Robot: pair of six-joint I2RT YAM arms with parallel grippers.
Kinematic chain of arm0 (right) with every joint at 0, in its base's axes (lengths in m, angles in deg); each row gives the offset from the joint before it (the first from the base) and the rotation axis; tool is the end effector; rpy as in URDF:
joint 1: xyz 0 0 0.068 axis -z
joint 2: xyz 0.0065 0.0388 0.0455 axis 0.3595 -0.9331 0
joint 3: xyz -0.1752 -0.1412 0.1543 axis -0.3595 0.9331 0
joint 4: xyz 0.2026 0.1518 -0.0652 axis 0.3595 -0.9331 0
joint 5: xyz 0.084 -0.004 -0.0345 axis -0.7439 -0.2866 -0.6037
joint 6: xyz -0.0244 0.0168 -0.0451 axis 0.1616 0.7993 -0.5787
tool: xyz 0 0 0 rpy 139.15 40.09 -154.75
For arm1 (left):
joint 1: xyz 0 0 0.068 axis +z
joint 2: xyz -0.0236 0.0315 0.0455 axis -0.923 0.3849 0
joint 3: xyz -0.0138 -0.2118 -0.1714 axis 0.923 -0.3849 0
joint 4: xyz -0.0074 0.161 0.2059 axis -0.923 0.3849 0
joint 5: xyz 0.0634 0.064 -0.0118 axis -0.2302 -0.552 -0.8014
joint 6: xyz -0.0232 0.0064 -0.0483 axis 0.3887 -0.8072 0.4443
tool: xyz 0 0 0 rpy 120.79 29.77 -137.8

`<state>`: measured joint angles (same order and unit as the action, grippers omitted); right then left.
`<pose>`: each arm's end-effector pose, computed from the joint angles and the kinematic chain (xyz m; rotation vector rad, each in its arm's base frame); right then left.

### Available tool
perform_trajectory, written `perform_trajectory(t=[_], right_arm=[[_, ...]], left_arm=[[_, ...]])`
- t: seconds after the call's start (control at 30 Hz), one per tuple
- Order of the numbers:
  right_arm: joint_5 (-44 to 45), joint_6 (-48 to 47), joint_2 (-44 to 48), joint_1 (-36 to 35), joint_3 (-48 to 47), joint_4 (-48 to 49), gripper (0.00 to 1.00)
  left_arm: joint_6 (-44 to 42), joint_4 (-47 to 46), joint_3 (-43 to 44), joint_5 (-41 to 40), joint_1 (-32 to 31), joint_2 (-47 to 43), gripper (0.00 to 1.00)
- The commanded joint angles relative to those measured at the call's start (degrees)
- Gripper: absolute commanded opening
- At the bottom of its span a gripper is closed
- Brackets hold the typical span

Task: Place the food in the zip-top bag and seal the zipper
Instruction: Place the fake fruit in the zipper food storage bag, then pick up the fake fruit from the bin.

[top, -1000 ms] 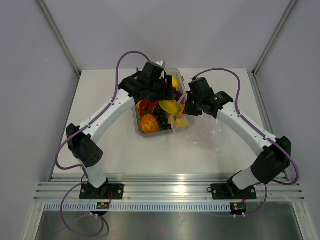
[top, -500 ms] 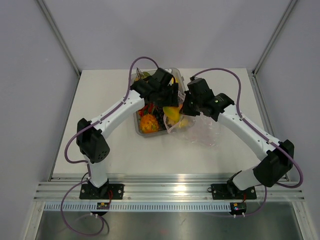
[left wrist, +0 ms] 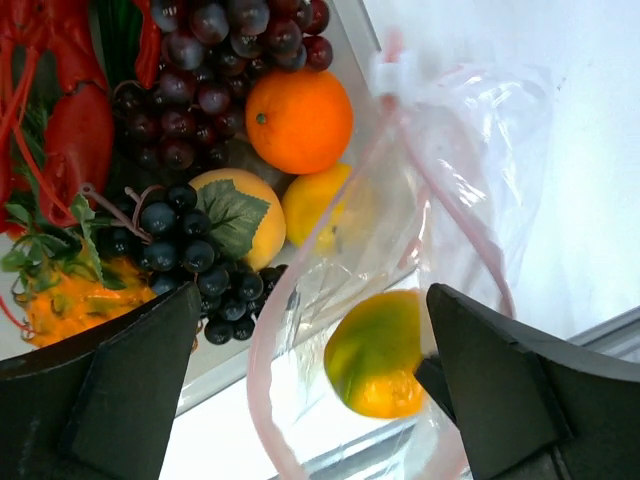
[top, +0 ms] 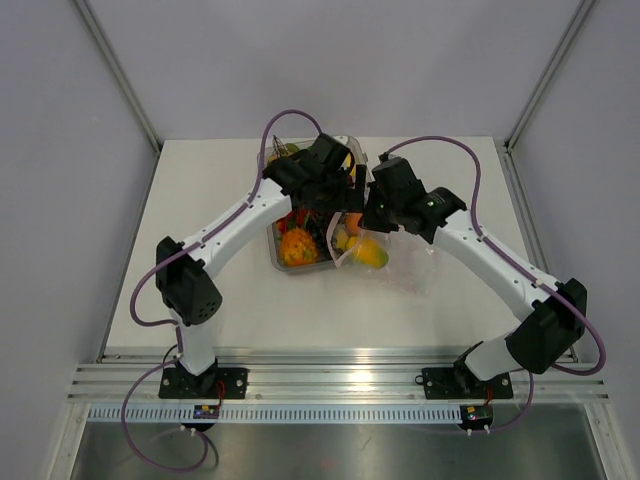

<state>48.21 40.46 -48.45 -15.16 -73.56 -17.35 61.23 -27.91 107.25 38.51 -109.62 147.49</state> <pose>0.2590 0.1860 0.3430 0.0377 2.4145 0.5074 0.3073 -0.2762 0.3462 0.2064 2.4812 -0.4962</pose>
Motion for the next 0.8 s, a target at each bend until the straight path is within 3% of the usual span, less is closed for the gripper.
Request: perform_trajectory(t=[0.0, 0.13, 0.4, 0.53, 0.77], right_arm=[[1.5, 1.1, 2.2, -0.9, 0.9, 3.6, 0.0], [3.1, 1.3, 3.3, -0.8, 1.2, 2.8, 0.0], [13.3, 0.2, 10.2, -0.3, 1.2, -5.5, 0.0], [16.9, -0.5, 15.5, 0.7, 0.7, -8.5, 0.0], [19.4, -1.2, 16.7, 1.1, -1.9, -11.8, 0.0]], left_arm=[[-5.1, 1.9, 7.1, -0.2, -0.2, -3.1, 0.99], [-6.1, 3.4, 8.9, 2.1, 2.2, -5.9, 0.99], [-4.2, -2.4, -2.8, 8.2, 12.9, -14.9, 0.99], [-4.9, 0.2, 1.3, 7.7, 14.1, -8.4, 0.99], [-0.9, -0.1, 7.6, 11.9, 14.0, 3.6, 0.94]])
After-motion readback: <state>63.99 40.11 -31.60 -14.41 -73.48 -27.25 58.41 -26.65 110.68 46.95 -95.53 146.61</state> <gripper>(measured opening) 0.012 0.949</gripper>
